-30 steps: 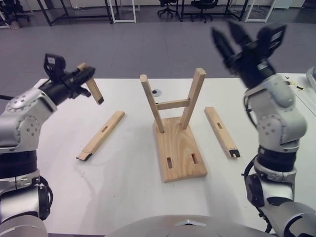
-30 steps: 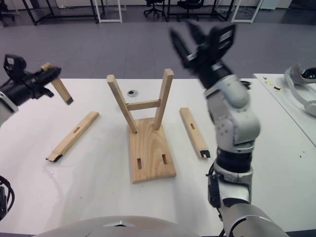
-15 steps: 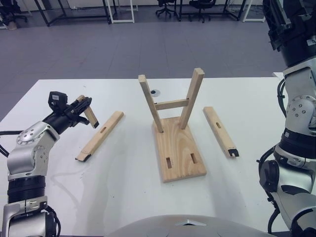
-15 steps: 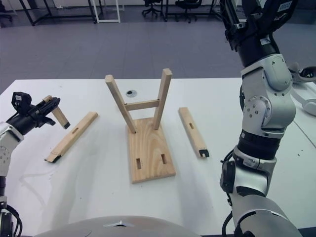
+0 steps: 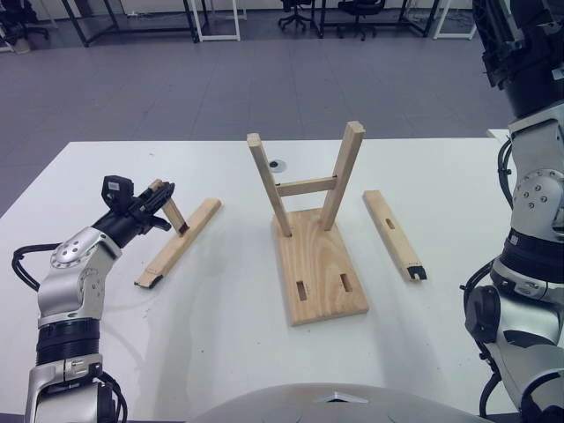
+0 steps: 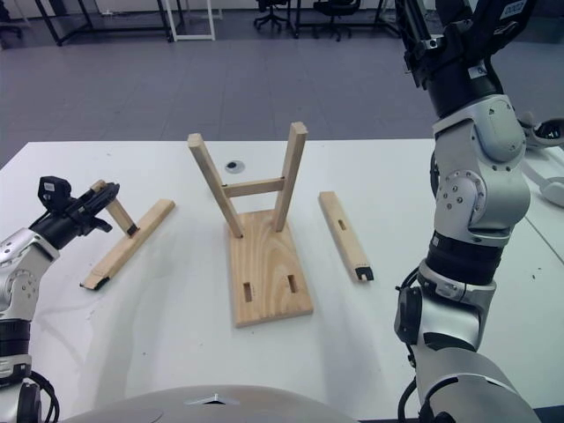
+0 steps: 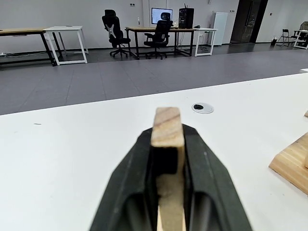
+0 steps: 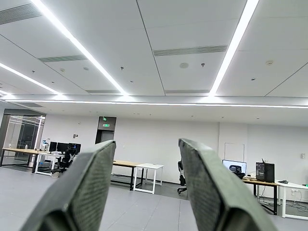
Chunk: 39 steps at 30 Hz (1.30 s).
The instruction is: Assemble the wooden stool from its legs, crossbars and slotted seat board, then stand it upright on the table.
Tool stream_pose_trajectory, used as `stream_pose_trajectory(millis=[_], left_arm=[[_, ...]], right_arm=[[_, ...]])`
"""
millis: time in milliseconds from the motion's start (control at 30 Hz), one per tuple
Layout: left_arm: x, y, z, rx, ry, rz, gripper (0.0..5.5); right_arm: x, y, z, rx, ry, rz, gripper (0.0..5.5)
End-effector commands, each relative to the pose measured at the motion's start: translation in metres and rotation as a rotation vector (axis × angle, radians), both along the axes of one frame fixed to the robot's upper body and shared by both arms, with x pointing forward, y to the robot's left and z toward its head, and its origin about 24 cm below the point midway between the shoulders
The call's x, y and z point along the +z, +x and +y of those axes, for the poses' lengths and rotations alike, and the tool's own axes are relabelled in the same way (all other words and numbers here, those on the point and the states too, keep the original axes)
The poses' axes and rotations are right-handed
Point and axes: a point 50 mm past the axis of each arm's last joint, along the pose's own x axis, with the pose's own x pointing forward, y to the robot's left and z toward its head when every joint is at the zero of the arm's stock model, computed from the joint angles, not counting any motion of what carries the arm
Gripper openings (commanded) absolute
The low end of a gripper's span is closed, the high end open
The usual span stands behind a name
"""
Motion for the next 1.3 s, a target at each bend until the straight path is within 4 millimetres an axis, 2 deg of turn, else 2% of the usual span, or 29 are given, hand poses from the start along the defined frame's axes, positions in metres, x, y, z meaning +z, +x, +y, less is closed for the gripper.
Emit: stream_pose_trajectory(millis=[33, 300, 433, 633, 733, 933, 1000, 1300], left_arm=[[-0.001, 0.003, -0.003, -0.01, 0.025, -0.007, 0.41], [-0.007, 0.003, 0.003, 0.006, 0.046, 0.005, 0.41], [-0.012, 0.004, -0.002, -0.002, 0.035, 0.011, 0.41], [-0.006, 0.008, -0.013, -0.044, 0.032, -0.013, 0.41], [-0.007, 0.006, -0.012, -0.045, 0.034, -0.009, 0.41], [-0.04, -0.009, -0.001, -0.001, 0.081, 0.106, 0.41], [-0.045, -0.011, 0.003, 0.014, 0.083, 0.115, 0.41], [-0.018, 0.0, 0.004, 0.021, 0.074, 0.004, 0.41]], right_arm=[[0.007, -0.002, -0.001, -0.004, -0.008, -0.023, 2.45], [0.007, -0.002, 0.0, 0.004, -0.014, -0.026, 2.45], [0.007, -0.002, 0.0, 0.004, -0.013, -0.025, 2.45], [0.007, -0.002, 0.001, 0.005, -0.013, -0.026, 2.45], [0.007, -0.003, 0.001, 0.003, -0.012, -0.028, 2.45], [0.007, -0.004, 0.002, 0.002, -0.013, -0.034, 2.45], [0.007, -0.004, 0.002, 0.002, -0.014, -0.032, 2.45], [0.005, -0.005, 0.003, 0.008, -0.014, -0.03, 2.45]])
